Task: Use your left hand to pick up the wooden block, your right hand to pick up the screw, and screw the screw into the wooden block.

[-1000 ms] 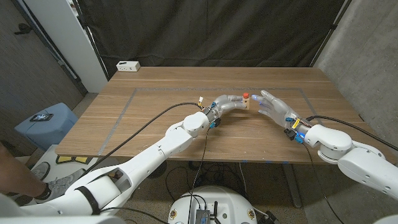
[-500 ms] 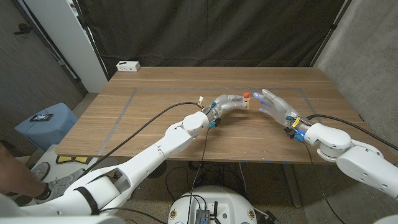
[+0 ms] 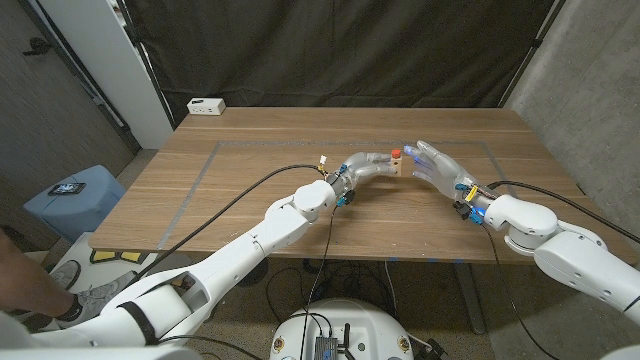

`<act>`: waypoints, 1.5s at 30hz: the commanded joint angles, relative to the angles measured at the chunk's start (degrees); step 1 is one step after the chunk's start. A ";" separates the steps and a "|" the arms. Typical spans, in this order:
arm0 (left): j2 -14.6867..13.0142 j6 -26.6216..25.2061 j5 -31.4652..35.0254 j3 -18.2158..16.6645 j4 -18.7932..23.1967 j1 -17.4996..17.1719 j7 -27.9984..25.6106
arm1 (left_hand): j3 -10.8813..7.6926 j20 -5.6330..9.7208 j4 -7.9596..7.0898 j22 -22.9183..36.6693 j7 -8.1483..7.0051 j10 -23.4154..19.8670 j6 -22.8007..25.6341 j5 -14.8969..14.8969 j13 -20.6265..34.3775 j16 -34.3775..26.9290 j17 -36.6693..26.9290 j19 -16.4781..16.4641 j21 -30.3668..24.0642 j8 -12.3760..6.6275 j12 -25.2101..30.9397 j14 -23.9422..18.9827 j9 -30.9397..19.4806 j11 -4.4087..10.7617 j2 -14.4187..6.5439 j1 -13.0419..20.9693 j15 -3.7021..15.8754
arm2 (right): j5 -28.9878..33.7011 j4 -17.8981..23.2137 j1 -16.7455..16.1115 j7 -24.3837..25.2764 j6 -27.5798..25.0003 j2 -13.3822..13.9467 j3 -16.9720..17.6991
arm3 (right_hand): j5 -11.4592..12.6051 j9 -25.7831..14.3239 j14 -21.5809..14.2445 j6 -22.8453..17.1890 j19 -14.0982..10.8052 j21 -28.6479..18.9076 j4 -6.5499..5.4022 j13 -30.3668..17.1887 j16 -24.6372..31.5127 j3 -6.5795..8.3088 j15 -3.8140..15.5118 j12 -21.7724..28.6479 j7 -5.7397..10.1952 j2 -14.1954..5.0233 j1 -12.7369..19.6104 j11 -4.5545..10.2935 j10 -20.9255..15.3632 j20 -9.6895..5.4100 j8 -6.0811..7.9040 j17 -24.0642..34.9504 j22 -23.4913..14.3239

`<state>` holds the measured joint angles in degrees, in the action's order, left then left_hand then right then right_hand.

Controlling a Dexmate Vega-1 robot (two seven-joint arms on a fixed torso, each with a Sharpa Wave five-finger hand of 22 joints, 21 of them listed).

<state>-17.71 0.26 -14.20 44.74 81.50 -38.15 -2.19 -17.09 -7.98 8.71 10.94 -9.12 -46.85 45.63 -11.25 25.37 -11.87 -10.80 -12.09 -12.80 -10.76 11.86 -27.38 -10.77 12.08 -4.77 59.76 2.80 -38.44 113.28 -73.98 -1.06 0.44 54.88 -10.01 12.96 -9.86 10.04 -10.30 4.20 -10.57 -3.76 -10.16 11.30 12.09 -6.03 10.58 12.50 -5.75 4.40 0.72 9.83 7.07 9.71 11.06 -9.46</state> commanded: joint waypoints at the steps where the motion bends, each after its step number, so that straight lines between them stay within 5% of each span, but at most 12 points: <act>1: -0.23 -0.25 0.11 -0.06 0.57 -0.33 -0.25 | 0.01 -0.40 -0.23 0.19 -0.04 -0.25 -0.25 -0.29 0.16 -0.23 -0.15 -0.18 -0.14 -0.17 0.26 0.46 -0.31 0.28 -0.41 -0.11 2.42 | 0.35 -1.02 2.18 -0.93 0.79 -0.81 -2.12 | 0.20 -0.21 10.74 0.39 0.23 -0.32 -0.24 -0.14 -0.02 0.37 -0.19 0.01 -0.11 0.27 -0.15 -0.33 11.00 0.19 -0.13 0.27 -0.32; 20: -0.17 -0.41 0.12 -0.06 0.66 -0.46 -0.50 | -0.01 -0.46 -0.27 0.20 -0.27 0.39 -0.94 -0.52 0.10 -0.15 -0.08 -0.11 -0.12 -0.03 0.07 0.60 -0.33 0.32 -0.54 -0.31 2.44 | 0.44 -2.74 5.01 -2.70 1.91 -1.90 -5.12 | 0.21 -0.20 10.83 -0.29 0.28 -0.33 -0.54 -0.14 0.03 0.14 -0.22 0.07 -0.53 0.49 -0.65 -0.27 11.15 0.14 0.46 0.38 -0.33; 45: 0.11 0.03 -0.11 -0.05 -0.08 -0.27 -0.19 | -0.05 -0.56 -0.19 0.20 -0.24 0.54 -0.96 -0.75 0.06 -0.11 0.00 -0.10 -0.13 -0.19 0.13 0.60 -0.34 0.33 -0.59 -0.43 2.47 | -0.04 -0.94 3.14 -1.13 1.78 -0.56 -4.35 | 0.30 -0.21 10.69 -0.73 0.32 -0.33 -0.76 -0.15 0.12 0.09 -0.21 0.19 -0.62 0.52 -0.91 -0.37 11.12 0.08 0.71 0.41 -0.32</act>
<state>-17.75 -0.12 -14.16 44.68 81.90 -38.58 -2.61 -17.01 -7.98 8.80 11.06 -9.23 -46.31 44.92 -11.67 25.35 -11.88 -10.65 -12.09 -12.80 -10.55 11.69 -26.89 -10.90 12.41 -5.06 59.46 2.67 -38.16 111.50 -69.94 -2.86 2.42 53.69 -14.88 12.96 -9.86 10.04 -10.67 4.20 -10.57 -4.25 -10.16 11.30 12.03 -6.03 10.58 11.80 -5.28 3.93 0.72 9.83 7.07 10.18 11.34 -9.46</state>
